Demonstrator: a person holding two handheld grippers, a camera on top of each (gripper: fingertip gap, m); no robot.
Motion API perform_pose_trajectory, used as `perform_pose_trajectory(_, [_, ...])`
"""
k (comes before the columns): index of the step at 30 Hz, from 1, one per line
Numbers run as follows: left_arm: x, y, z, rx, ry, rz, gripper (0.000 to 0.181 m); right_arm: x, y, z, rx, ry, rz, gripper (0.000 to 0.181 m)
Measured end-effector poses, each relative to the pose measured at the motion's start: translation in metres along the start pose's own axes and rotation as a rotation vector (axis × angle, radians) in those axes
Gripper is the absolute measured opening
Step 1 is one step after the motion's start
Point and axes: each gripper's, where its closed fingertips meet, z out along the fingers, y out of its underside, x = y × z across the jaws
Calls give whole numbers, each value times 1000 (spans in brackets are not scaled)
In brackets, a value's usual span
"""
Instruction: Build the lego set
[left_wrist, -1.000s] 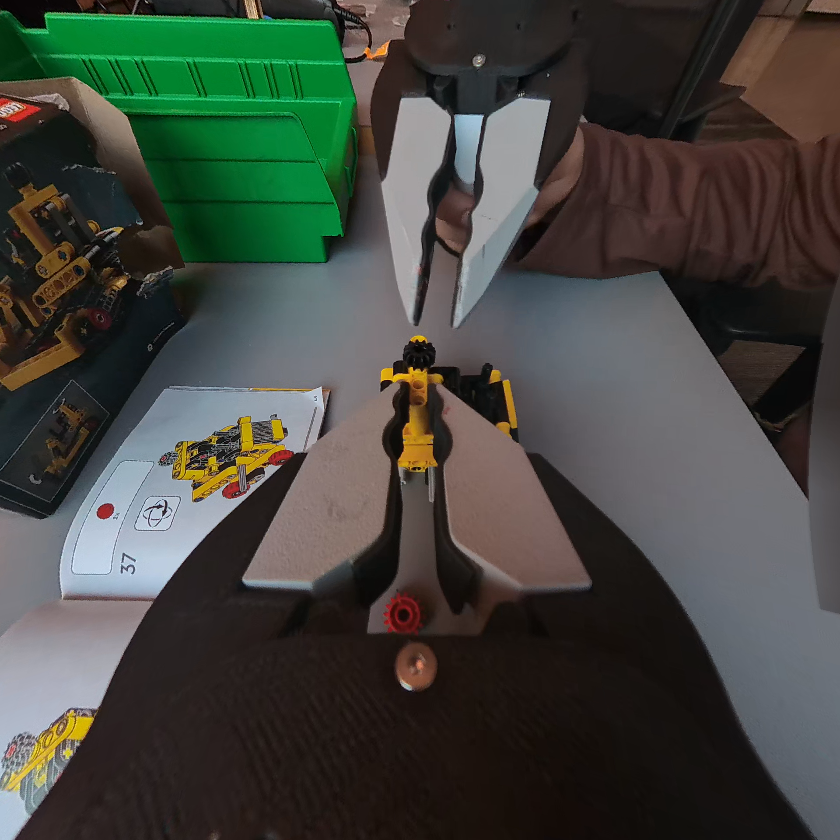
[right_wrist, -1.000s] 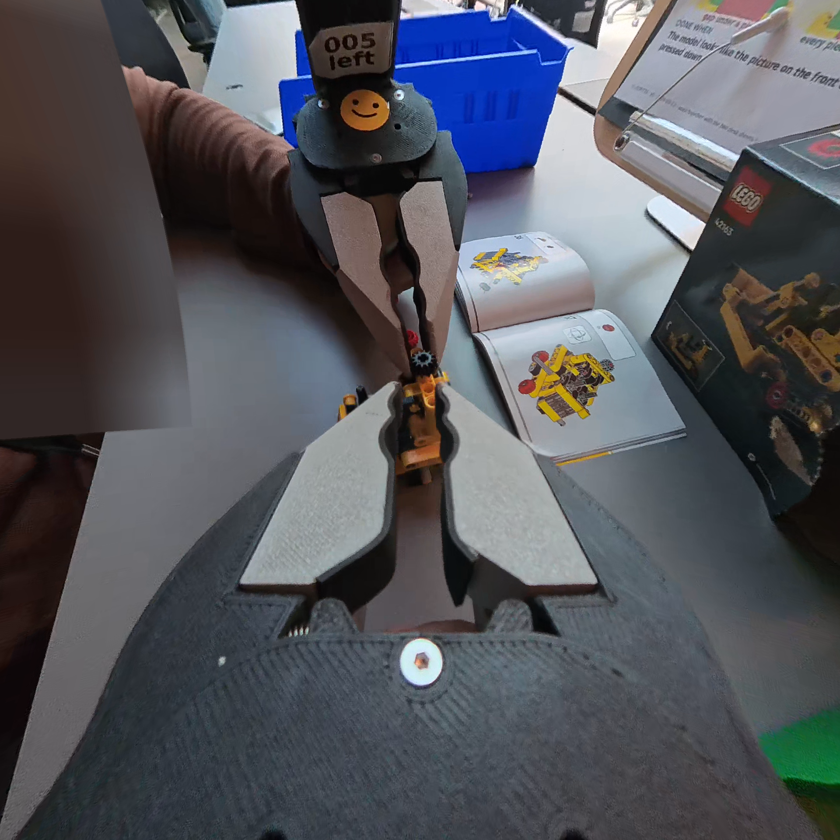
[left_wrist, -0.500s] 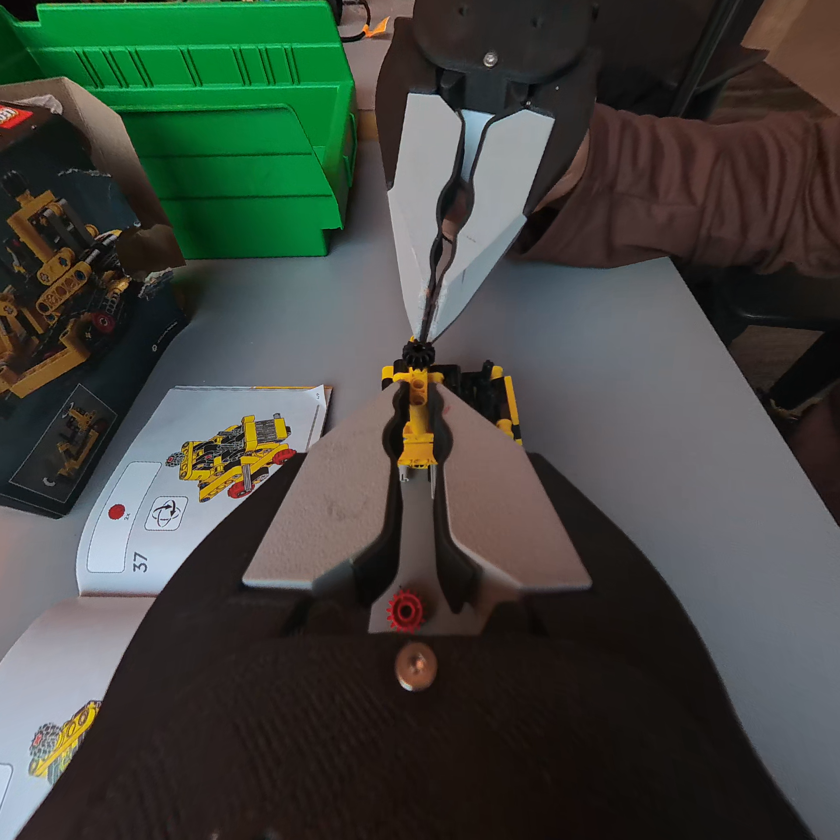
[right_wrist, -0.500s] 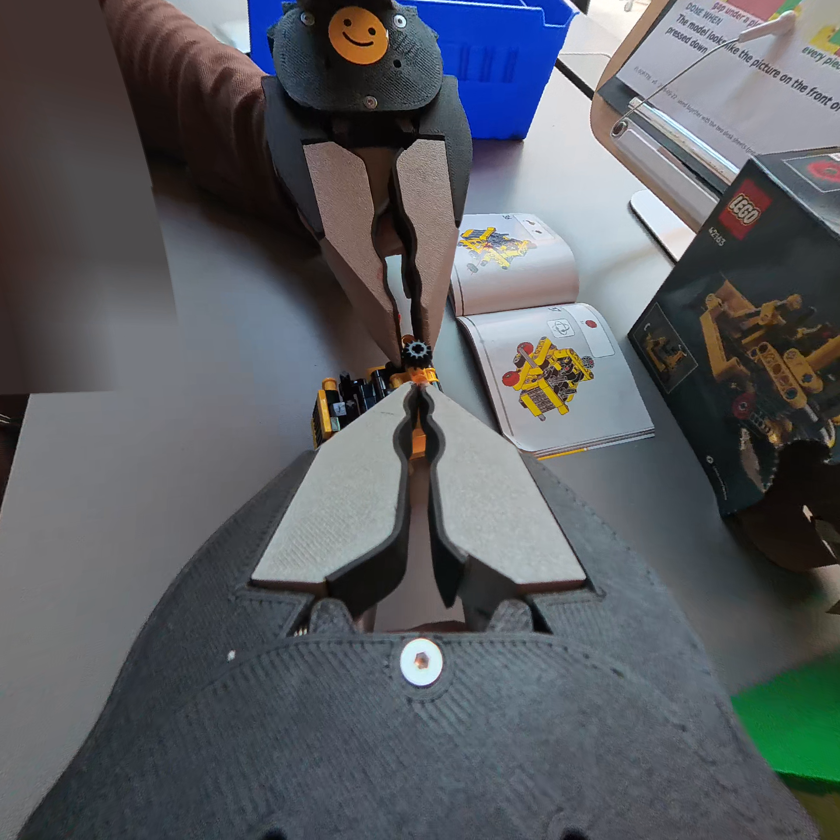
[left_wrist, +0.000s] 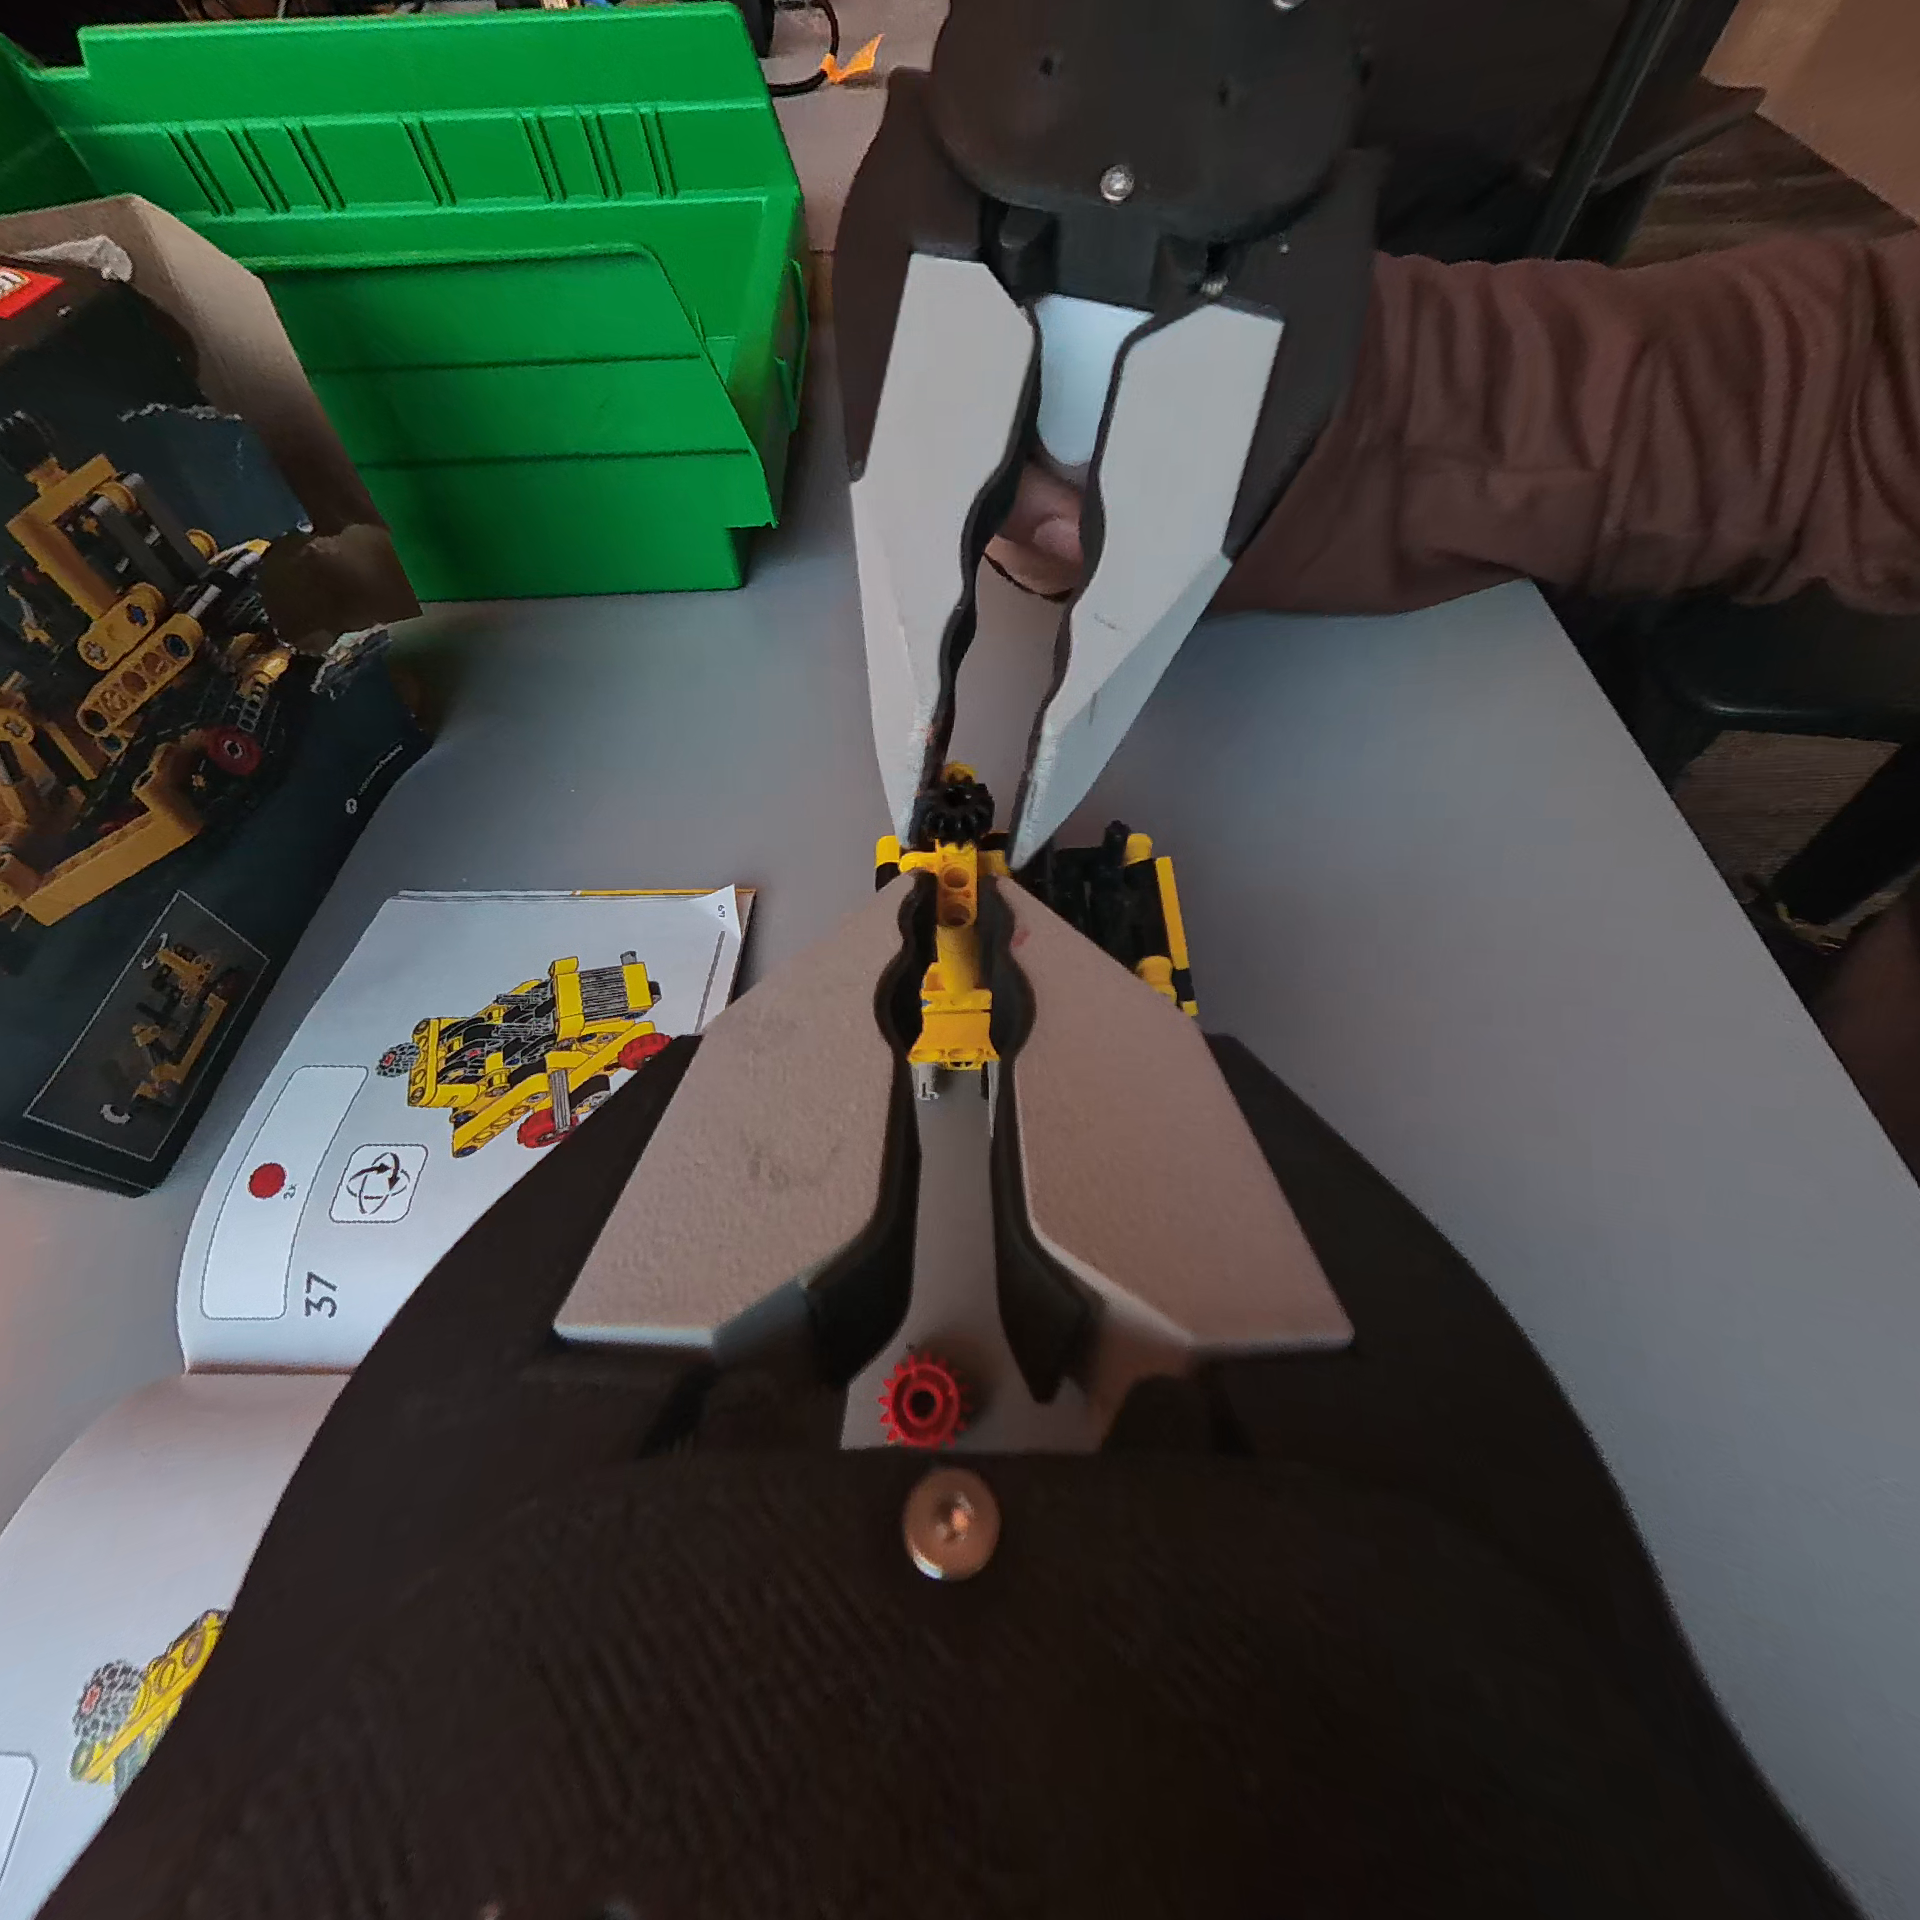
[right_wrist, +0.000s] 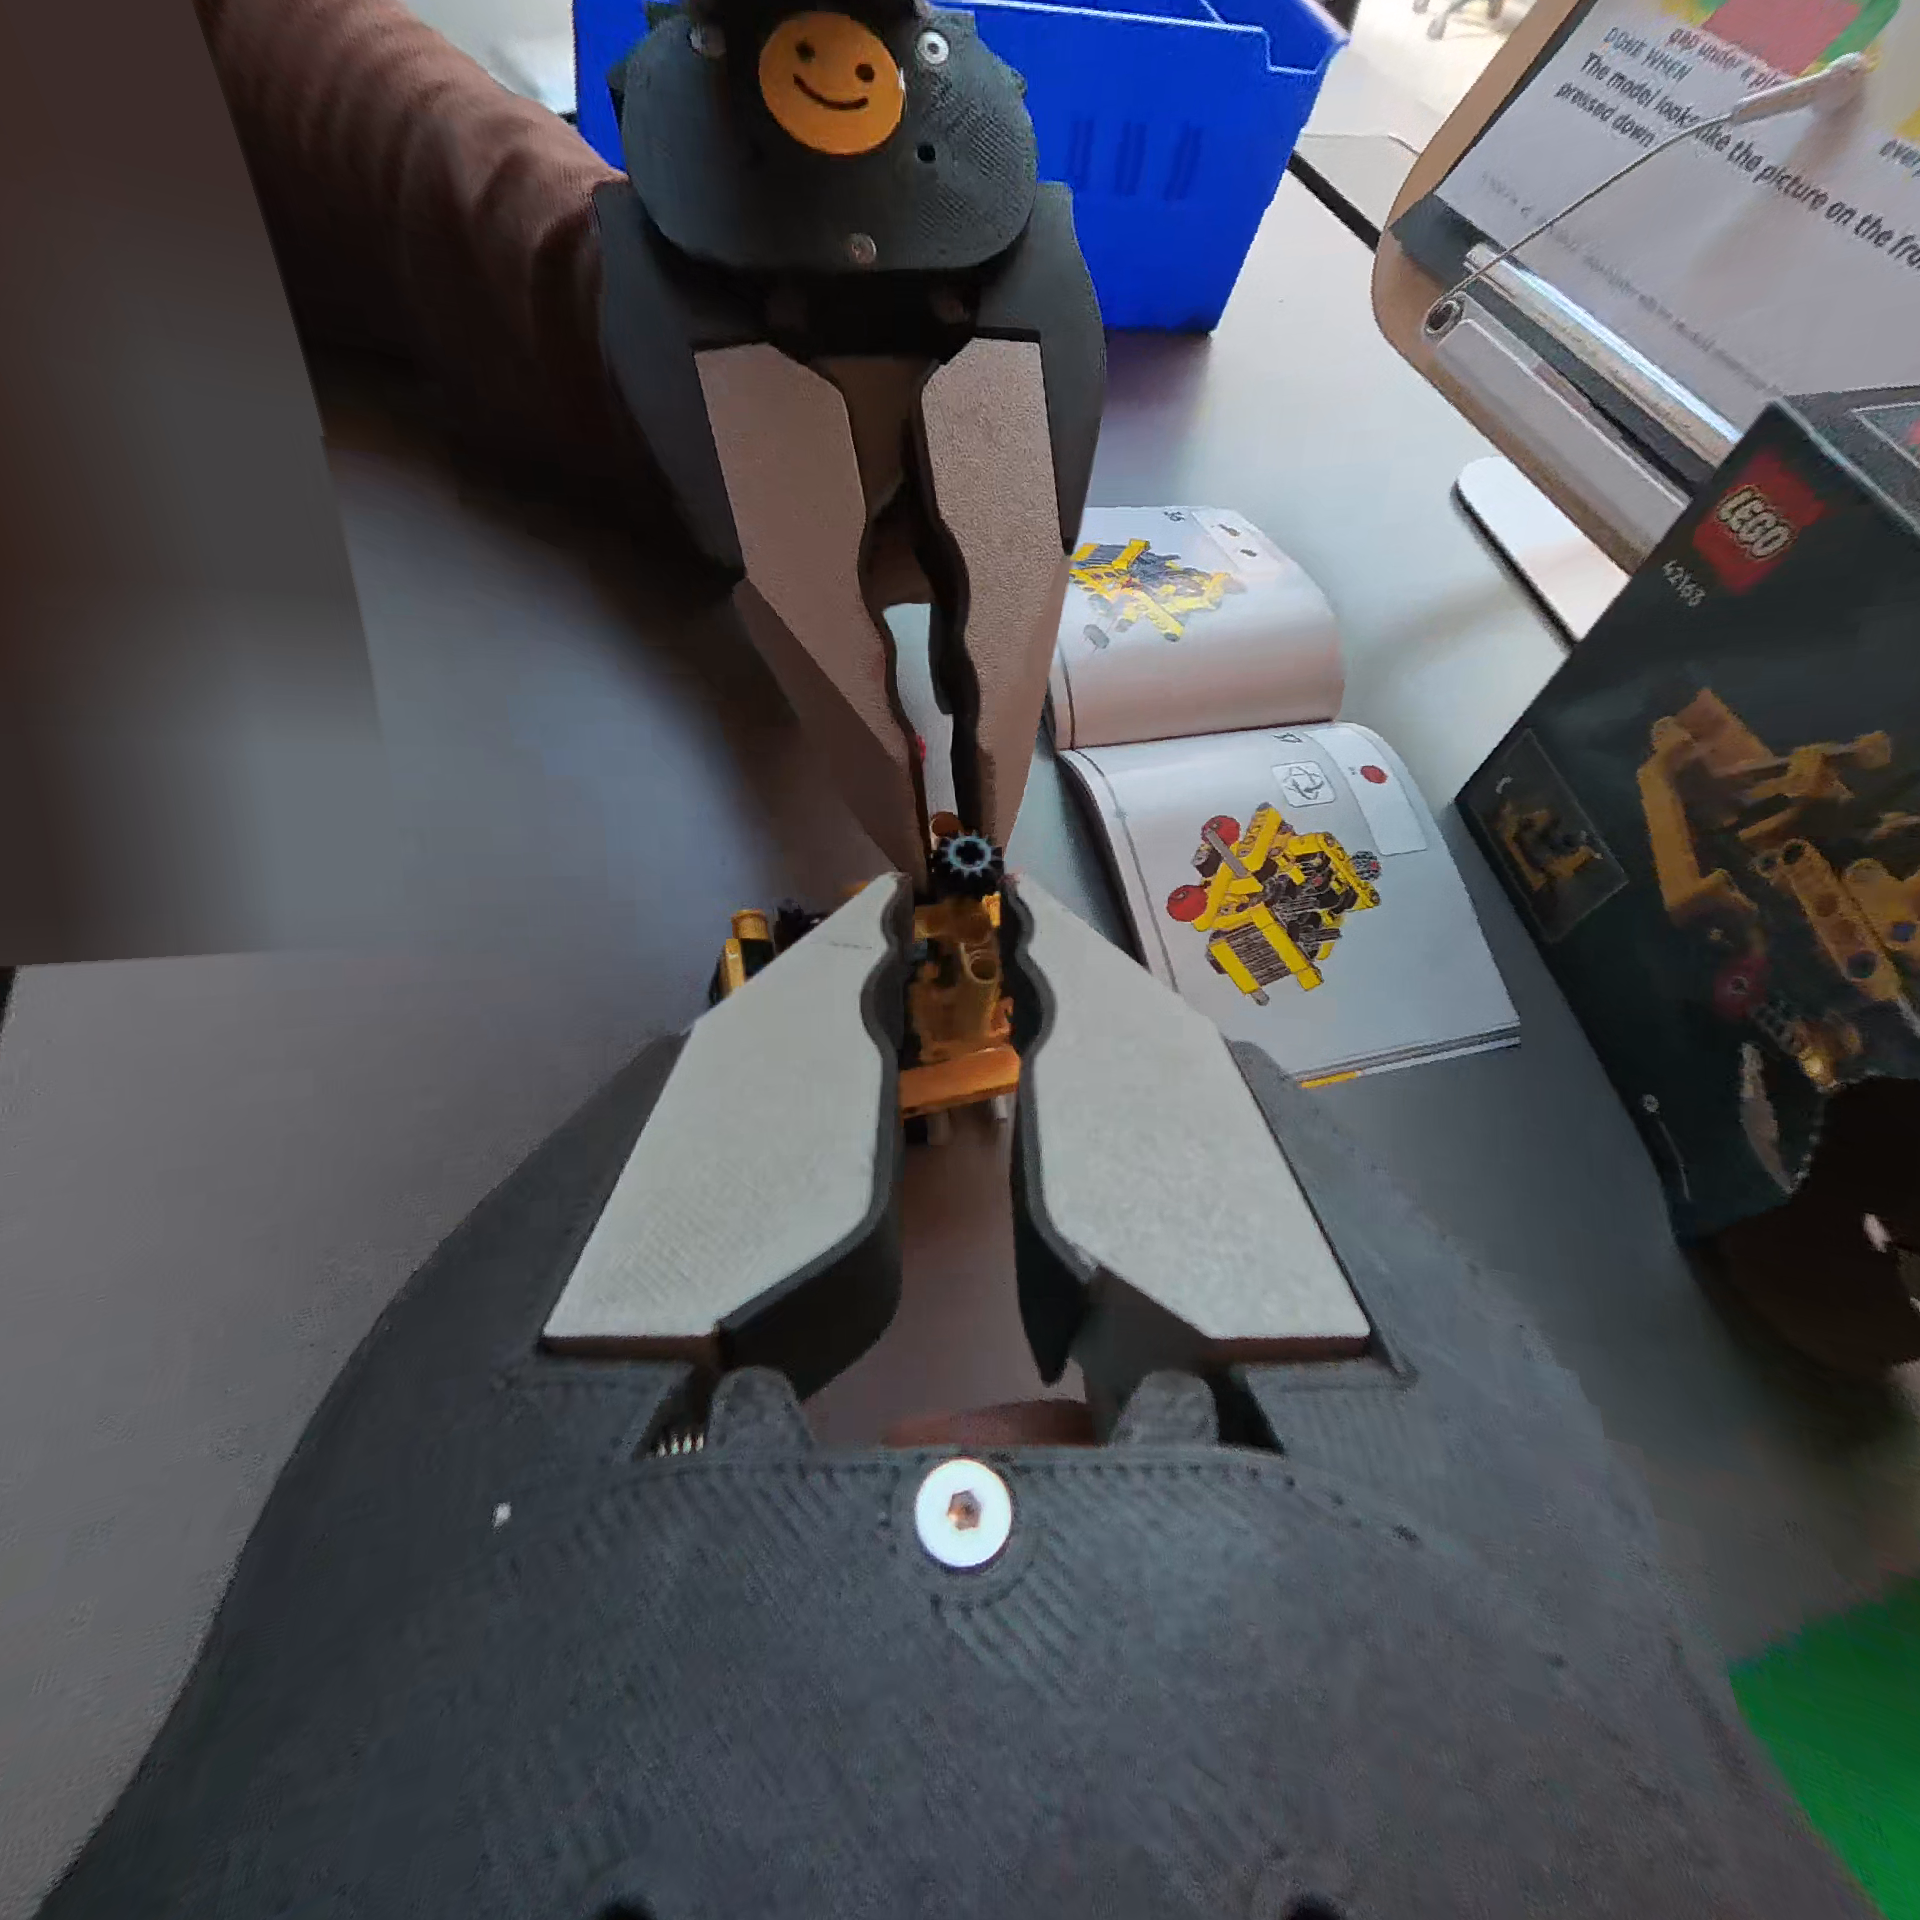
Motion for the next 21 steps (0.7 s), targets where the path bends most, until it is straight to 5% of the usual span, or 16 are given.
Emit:
perform_pose_trajectory(7, [0,0,0,-1,-2,0,5,-4,2,-9,-18,5,-67,18])
perform_pose_trajectory(10, [0,0,0,-1,-4,-2,5,-7,-3,-14,16,-13,-69,0])
perform_pose_trajectory(14, [0,0,0,2,4,-12,5,5,-11,-13,63,22,9,17])
perform_pose_trajectory(21, [0,0,0,0,-5,-7,5,2,-6,-4,40,19,5,9])
